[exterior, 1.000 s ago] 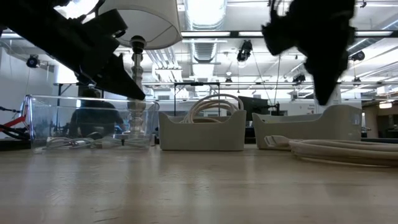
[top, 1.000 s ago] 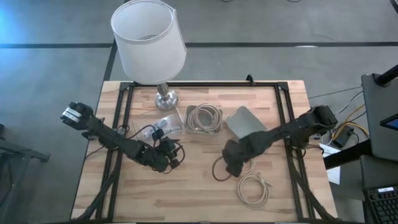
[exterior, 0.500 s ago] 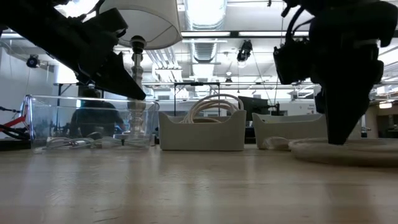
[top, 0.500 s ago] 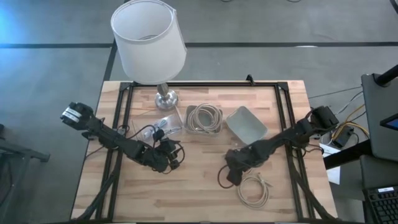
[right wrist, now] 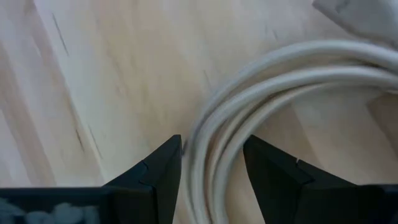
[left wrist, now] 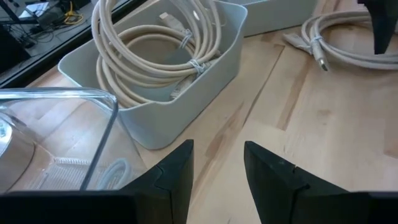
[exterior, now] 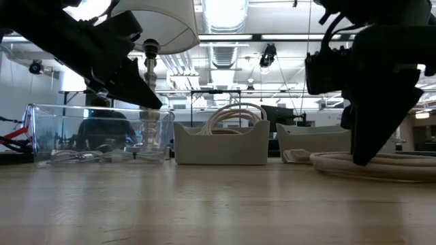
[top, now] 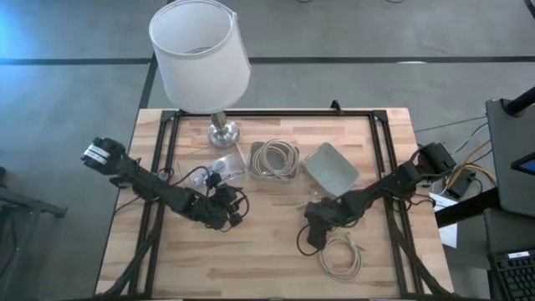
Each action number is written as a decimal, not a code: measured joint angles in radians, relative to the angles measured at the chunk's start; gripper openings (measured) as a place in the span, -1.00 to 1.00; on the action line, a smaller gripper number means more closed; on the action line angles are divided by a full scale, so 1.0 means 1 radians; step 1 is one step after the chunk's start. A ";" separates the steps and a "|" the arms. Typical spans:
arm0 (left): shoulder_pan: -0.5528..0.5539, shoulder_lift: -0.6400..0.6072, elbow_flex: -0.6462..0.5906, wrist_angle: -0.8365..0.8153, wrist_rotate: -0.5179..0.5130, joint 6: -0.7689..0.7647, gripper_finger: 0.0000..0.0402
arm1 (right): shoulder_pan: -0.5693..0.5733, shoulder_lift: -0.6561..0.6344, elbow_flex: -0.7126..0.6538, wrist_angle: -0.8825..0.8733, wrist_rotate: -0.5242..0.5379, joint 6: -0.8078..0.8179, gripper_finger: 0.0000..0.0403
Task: Pick & Place USB Port
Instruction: Put the brown hdmi cable into the right light brown bin, then return to Home Position
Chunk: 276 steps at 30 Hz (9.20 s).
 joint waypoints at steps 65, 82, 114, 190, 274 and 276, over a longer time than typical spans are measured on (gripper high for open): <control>0.007 0.000 0.000 -0.001 0.001 0.006 -0.28 | -0.273 0.019 0.180 -0.640 0.599 0.227 -0.77; 0.007 0.000 0.000 -0.001 0.001 0.005 -0.28 | -0.275 0.018 0.279 -0.655 0.486 0.111 -0.29; 0.036 -0.001 0.065 0.079 0.000 0.061 -0.28 | 0.379 0.017 0.315 -0.748 -0.083 0.919 -0.29; 0.103 -0.001 0.067 0.138 0.004 0.202 -0.28 | 0.259 0.020 0.497 -0.888 0.662 0.316 -0.73; 0.058 -0.727 -0.170 -0.197 0.105 0.390 -0.28 | -0.114 -0.555 -0.005 -0.244 0.472 -0.663 -0.61; 0.058 -0.788 -0.213 -0.153 0.181 0.434 -0.28 | -0.127 -0.647 -0.107 -0.100 0.430 -0.708 -0.63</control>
